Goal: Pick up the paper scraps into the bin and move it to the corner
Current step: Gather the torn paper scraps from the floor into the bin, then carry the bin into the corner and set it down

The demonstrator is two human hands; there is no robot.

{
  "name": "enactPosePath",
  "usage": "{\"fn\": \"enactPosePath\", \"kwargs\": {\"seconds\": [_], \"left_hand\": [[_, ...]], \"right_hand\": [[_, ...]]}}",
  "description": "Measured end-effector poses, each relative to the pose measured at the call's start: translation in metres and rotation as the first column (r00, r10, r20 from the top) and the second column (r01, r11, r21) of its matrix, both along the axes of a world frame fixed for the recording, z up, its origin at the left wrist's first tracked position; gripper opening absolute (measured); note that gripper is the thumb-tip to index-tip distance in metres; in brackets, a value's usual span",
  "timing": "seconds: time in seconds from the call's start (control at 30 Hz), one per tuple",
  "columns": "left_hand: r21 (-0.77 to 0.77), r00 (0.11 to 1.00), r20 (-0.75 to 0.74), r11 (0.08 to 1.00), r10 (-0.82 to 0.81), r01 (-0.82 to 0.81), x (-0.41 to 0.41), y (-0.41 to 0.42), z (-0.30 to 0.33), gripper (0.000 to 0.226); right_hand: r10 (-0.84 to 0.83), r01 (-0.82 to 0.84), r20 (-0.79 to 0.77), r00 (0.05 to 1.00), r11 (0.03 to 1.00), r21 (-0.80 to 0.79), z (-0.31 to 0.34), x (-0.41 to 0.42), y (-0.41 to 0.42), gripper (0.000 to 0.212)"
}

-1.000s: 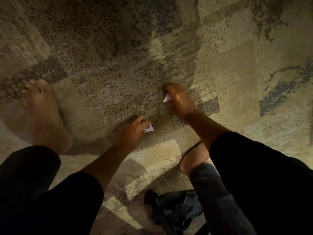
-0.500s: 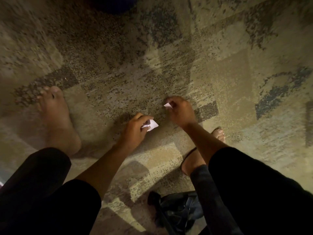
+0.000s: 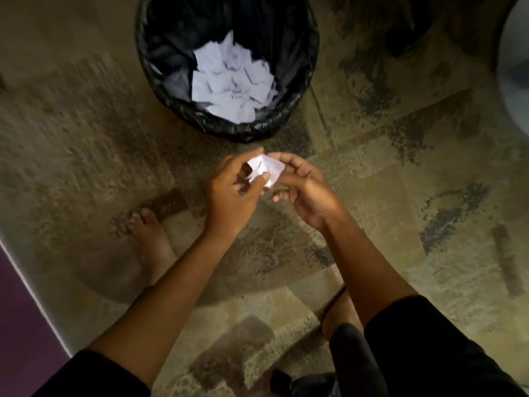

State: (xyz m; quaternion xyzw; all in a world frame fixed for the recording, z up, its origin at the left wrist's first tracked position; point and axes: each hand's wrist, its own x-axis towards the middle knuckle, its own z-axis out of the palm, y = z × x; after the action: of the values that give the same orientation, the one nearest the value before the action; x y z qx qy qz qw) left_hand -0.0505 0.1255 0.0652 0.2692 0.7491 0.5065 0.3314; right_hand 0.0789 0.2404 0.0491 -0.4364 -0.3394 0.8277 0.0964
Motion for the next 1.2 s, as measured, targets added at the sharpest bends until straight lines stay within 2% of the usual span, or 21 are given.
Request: {"fn": "enactPosePath", "kwargs": {"seconds": [0.1,0.2,0.33,0.43,0.53,0.57,0.63,0.7,0.73,0.77,0.87,0.93,1.0,1.1,1.2], "left_hand": [[0.078,0.998,0.003,0.995,0.056,-0.056,-0.037,0.027,0.031,0.042],[0.078,0.996,0.022,0.993,0.090,-0.092,-0.073,0.050,0.056,0.040],[0.026,0.990,0.059,0.991,0.131,-0.133,-0.113,0.082,0.069,0.046],[-0.088,0.977,0.159,0.988,0.141,-0.128,-0.131,0.099,0.064,0.066],[-0.180,0.978,0.142,0.976,0.151,-0.124,-0.146,0.102,0.045,0.084],[-0.186,0.978,0.129,0.973,0.162,-0.137,-0.149,0.100,0.038,0.083],[-0.153,0.983,0.061,0.975,0.173,-0.162,-0.152,0.092,0.032,0.065],[-0.122,0.977,-0.123,0.974,0.175,-0.190,-0.155,0.082,0.027,0.045],[-0.124,0.961,-0.217,0.972,0.172,-0.202,-0.158,0.075,0.023,0.042],[-0.140,0.946,-0.283,0.968,0.161,-0.207,-0.160,0.069,0.018,0.043],[-0.202,0.931,-0.333,0.953,0.152,-0.228,-0.166,0.057,0.008,0.059],[-0.221,0.944,-0.271,0.943,0.187,-0.250,-0.170,0.056,0.010,0.069],[-0.248,0.953,-0.199,0.929,0.229,-0.275,-0.176,0.058,0.016,0.075],[-0.312,0.966,-0.042,0.916,0.253,-0.254,-0.185,0.059,0.019,0.064],[-0.327,0.969,0.047,0.920,0.244,-0.216,-0.190,0.057,0.018,0.048]], "right_hand": [[-0.061,0.066,-0.096,0.994,0.997,0.050,0.041,-0.041,0.026,0.038],[-0.102,0.112,-0.120,0.988,0.990,0.088,0.074,-0.079,0.050,0.037],[-0.149,0.146,0.006,0.989,0.976,0.164,0.095,-0.119,0.076,0.034],[-0.170,0.127,0.149,0.974,0.957,0.260,0.089,-0.137,0.086,0.035],[-0.208,0.103,0.252,0.945,0.922,0.374,0.079,-0.145,0.091,0.032],[-0.235,0.099,0.283,0.930,0.901,0.423,0.073,-0.144,0.091,0.029],[-0.308,0.023,0.382,0.871,0.803,0.595,0.060,-0.136,0.093,0.026],[-0.397,-0.141,0.476,0.785,0.634,0.761,0.048,-0.122,0.094,0.024],[-0.431,-0.215,0.503,0.749,0.560,0.800,0.043,-0.115,0.095,0.027],[-0.454,-0.256,0.524,0.720,0.528,0.810,0.040,-0.110,0.095,0.031],[-0.462,-0.227,0.577,0.673,0.613,0.756,0.037,-0.100,0.100,0.049],[-0.439,-0.186,0.584,0.682,0.669,0.720,0.037,-0.098,0.101,0.054],[-0.427,-0.138,0.569,0.703,0.703,0.698,0.036,-0.099,0.103,0.051],[-0.400,-0.157,0.586,0.705,0.718,0.678,0.035,-0.103,0.104,0.039],[-0.408,-0.126,0.582,0.704,0.734,0.667,0.038,-0.108,0.103,0.039]]}}
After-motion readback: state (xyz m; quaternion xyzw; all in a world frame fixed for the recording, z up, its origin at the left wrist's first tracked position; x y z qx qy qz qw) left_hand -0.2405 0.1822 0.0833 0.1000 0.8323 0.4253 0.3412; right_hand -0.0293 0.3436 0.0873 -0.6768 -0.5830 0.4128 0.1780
